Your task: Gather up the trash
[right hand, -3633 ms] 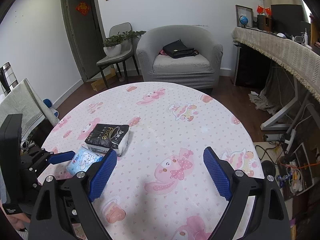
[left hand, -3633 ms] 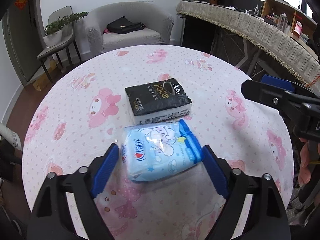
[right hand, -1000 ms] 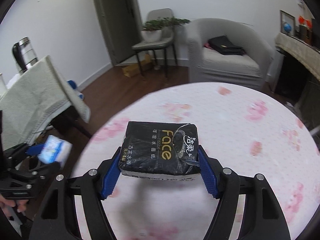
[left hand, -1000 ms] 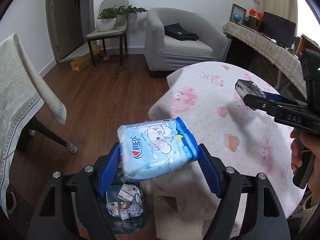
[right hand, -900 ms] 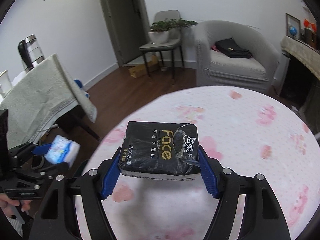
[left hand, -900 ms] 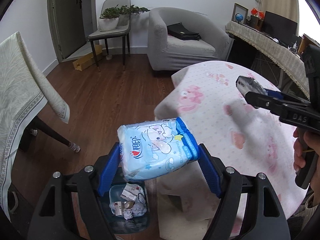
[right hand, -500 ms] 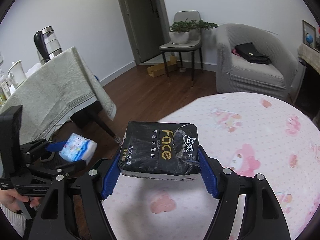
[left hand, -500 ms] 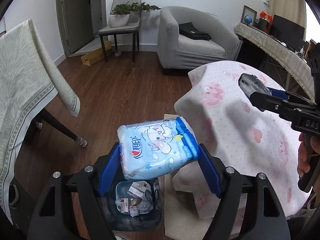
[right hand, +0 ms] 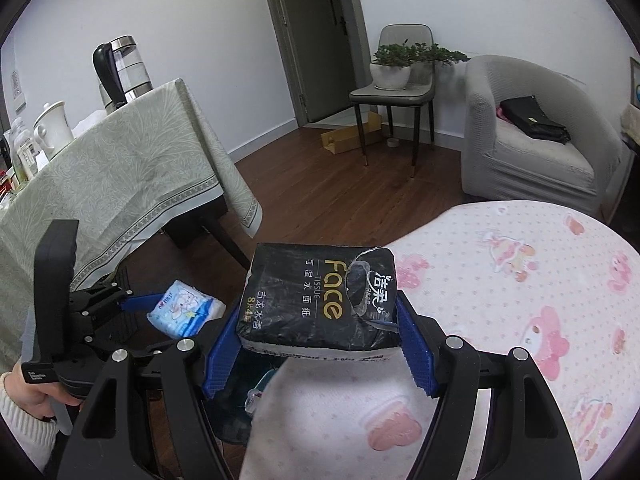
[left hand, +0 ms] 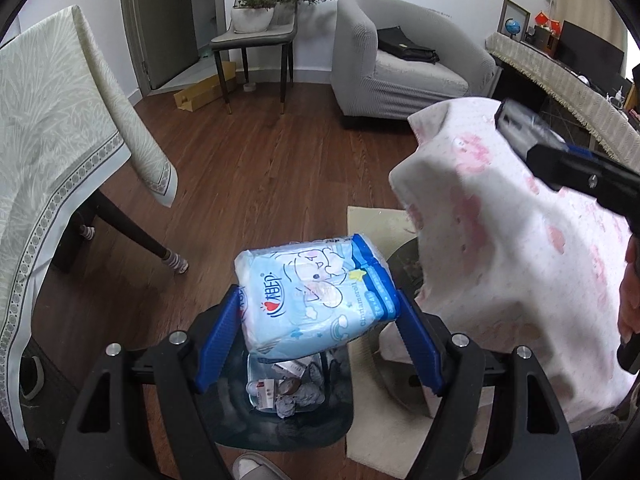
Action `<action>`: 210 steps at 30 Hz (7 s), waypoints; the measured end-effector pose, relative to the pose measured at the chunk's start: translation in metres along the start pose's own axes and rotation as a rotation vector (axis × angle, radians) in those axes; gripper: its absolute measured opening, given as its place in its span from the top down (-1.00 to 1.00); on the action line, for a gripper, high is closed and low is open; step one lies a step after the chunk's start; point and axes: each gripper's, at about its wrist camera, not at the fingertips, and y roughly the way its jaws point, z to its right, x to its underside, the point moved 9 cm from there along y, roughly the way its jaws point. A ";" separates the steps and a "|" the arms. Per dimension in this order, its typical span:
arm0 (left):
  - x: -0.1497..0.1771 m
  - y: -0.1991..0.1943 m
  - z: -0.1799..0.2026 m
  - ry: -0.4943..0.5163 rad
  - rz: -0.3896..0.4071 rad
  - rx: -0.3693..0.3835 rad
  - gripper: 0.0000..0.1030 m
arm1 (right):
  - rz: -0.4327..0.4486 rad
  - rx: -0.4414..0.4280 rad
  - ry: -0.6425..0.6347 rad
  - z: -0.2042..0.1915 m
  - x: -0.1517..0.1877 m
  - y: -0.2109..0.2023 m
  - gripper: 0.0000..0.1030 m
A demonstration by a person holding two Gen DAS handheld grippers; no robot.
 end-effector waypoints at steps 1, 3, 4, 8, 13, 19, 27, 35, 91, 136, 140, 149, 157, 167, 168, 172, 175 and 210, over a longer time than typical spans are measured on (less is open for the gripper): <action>0.003 0.002 -0.003 0.000 -0.006 -0.003 -0.51 | 0.002 -0.005 0.000 -0.002 -0.001 0.001 -0.40; 0.006 0.004 -0.008 -0.001 -0.017 -0.008 -0.51 | 0.005 -0.018 0.001 -0.007 -0.003 0.002 -0.40; 0.010 0.006 -0.010 -0.001 -0.025 -0.011 -0.51 | 0.005 -0.022 -0.001 -0.009 -0.003 0.002 -0.40; 0.021 0.014 -0.018 -0.002 -0.059 -0.018 -0.51 | 0.005 -0.039 -0.013 -0.019 -0.005 0.005 -0.40; 0.034 0.026 -0.030 -0.007 -0.110 -0.033 -0.51 | 0.000 -0.056 -0.029 -0.032 -0.006 0.012 -0.40; 0.050 0.034 -0.040 -0.009 -0.168 -0.045 -0.51 | -0.005 -0.068 -0.038 -0.042 -0.007 0.017 -0.40; 0.075 0.045 -0.052 0.009 -0.253 -0.050 -0.51 | -0.016 -0.081 -0.051 -0.053 -0.006 0.027 -0.40; 0.094 0.051 -0.063 0.032 -0.303 -0.051 -0.53 | -0.028 -0.093 -0.064 -0.066 -0.006 0.039 -0.40; -0.021 -0.087 -0.089 -0.111 0.216 -0.057 0.14 | -0.438 -0.116 -0.285 -0.166 0.142 0.159 -0.59; 0.018 -0.227 0.061 -0.035 0.418 -0.150 -0.93 | 0.160 0.332 0.158 0.074 0.129 -0.249 -0.58; 0.034 -0.232 0.059 -0.046 0.436 -0.146 -0.93 | 0.185 0.418 0.180 0.095 0.153 -0.290 -0.78; 0.069 -0.229 0.065 -0.003 0.452 -0.149 -0.93 | 0.215 0.446 0.211 0.091 0.195 -0.327 -0.93; 0.099 -0.210 0.057 0.019 0.415 -0.187 -0.93 | 0.183 0.415 0.117 0.065 0.199 -0.307 -0.93; 0.103 -0.200 0.051 -0.003 0.400 -0.157 -0.93 | 0.216 0.368 0.121 0.059 0.200 -0.312 -0.93; 0.103 -0.200 0.050 -0.007 0.399 -0.156 -0.93 | 0.221 0.369 0.122 0.059 0.199 -0.313 -0.93; 0.104 -0.200 0.052 -0.006 0.402 -0.145 -0.93 | 0.220 0.369 0.114 0.056 0.199 -0.312 -0.93; 0.105 -0.198 0.053 0.000 0.397 -0.152 -0.93 | 0.213 0.365 0.107 0.055 0.199 -0.310 -0.93; 0.106 -0.192 0.066 0.056 0.388 -0.149 -0.93 | 0.182 0.369 0.077 0.049 0.198 -0.300 -0.93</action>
